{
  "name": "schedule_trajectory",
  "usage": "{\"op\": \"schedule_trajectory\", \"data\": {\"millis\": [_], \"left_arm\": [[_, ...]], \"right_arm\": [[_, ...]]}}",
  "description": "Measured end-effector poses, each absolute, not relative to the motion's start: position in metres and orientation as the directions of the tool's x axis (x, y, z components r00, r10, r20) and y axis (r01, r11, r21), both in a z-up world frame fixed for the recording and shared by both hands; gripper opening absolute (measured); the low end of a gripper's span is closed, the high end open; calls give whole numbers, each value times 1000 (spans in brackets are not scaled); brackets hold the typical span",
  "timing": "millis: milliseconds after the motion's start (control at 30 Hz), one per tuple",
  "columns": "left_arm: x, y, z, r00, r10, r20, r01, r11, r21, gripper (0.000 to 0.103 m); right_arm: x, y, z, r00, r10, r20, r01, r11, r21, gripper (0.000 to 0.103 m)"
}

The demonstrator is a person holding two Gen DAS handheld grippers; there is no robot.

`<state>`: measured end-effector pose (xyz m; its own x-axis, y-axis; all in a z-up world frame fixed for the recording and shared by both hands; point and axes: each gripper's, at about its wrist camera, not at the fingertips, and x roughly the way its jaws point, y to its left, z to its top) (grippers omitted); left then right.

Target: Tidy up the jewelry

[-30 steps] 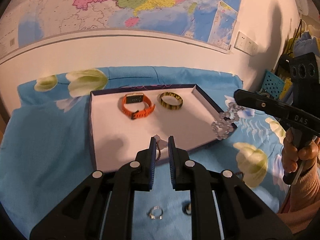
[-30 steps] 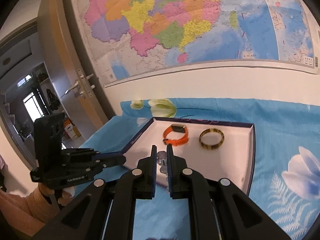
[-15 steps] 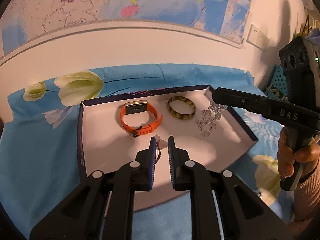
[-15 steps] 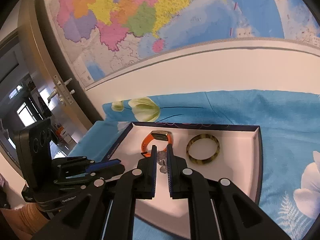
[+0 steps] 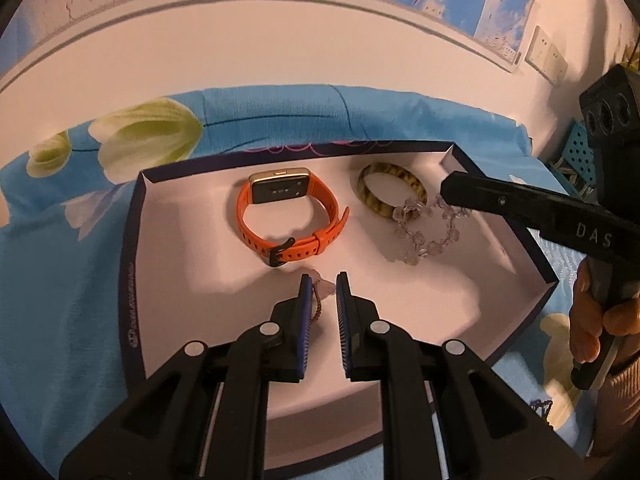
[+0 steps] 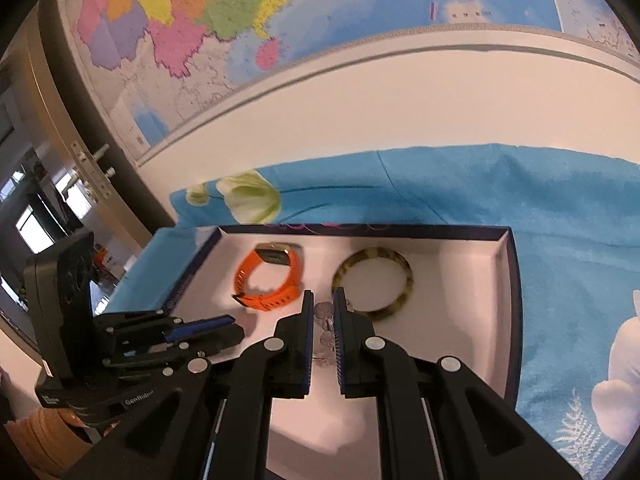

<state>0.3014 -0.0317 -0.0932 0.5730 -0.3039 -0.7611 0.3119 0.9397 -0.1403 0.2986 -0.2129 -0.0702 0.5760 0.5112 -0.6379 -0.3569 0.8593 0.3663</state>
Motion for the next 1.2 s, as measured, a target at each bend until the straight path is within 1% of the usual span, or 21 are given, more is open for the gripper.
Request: {"op": "schedule_trajectory", "data": {"millis": [67, 233, 267, 300, 367, 400, 433, 467, 500, 533, 567, 667, 700, 800, 967, 1200], "left_arm": [[303, -32, -94, 571, -305, -762, 311, 940, -143, 13], [305, -36, -95, 571, -301, -763, 307, 941, -142, 19], [304, -36, -94, 574, -301, -761, 308, 941, -139, 24], [304, -36, -93, 580, -296, -759, 307, 942, -132, 32], [300, -34, -89, 602, -290, -744, 301, 945, -125, 36], [298, -33, -86, 607, -294, -739, 303, 944, -126, 41], [295, -31, -81, 616, -296, -730, 301, 945, -129, 43], [292, -29, -77, 627, -301, -718, 302, 944, -133, 47], [286, -27, -71, 643, -309, -701, 306, 942, -134, 49], [281, -25, -66, 657, -307, -689, 307, 943, -127, 51], [272, -22, -59, 676, -303, -672, 305, 945, -120, 55], [250, -17, -44, 707, -306, -638, 316, 943, -102, 57], [243, -17, -40, 712, -310, -631, 321, 942, -100, 58], [221, -12, -34, 723, -317, -614, 331, 939, -96, 58], [184, -6, -37, 719, -337, -608, 356, 930, -95, 58], [145, -6, -59, 687, -350, -637, 383, 919, -92, 58]], "right_arm": [[299, -213, -73, 575, 494, -652, -346, 869, 353, 8], [298, -218, -77, 584, 462, -667, -315, 887, 337, 11], [298, -219, -77, 586, 457, -669, -311, 889, 335, 12], [297, -219, -77, 588, 454, -670, -308, 891, 333, 12], [293, -222, -73, 602, 445, -663, -300, 895, 329, 14], [291, -223, -71, 607, 444, -659, -301, 896, 326, 15], [286, -224, -68, 614, 440, -655, -301, 898, 321, 16], [280, -225, -63, 622, 440, -648, -309, 898, 313, 19], [274, -225, -59, 628, 442, -640, -319, 897, 306, 21], [270, -225, -56, 633, 443, -635, -326, 896, 301, 23], [260, -225, -50, 641, 444, -626, -341, 896, 286, 24], [237, -227, -41, 647, 464, -606, -381, 884, 271, 26], [228, -228, -39, 645, 469, -603, -395, 881, 262, 26], [200, -226, -35, 629, 492, -601, -446, 862, 239, 26], [152, -220, -42, 599, 495, -630, -506, 843, 182, 26], [115, -219, -67, 536, 479, -695, -520, 836, 176, 24]]}}
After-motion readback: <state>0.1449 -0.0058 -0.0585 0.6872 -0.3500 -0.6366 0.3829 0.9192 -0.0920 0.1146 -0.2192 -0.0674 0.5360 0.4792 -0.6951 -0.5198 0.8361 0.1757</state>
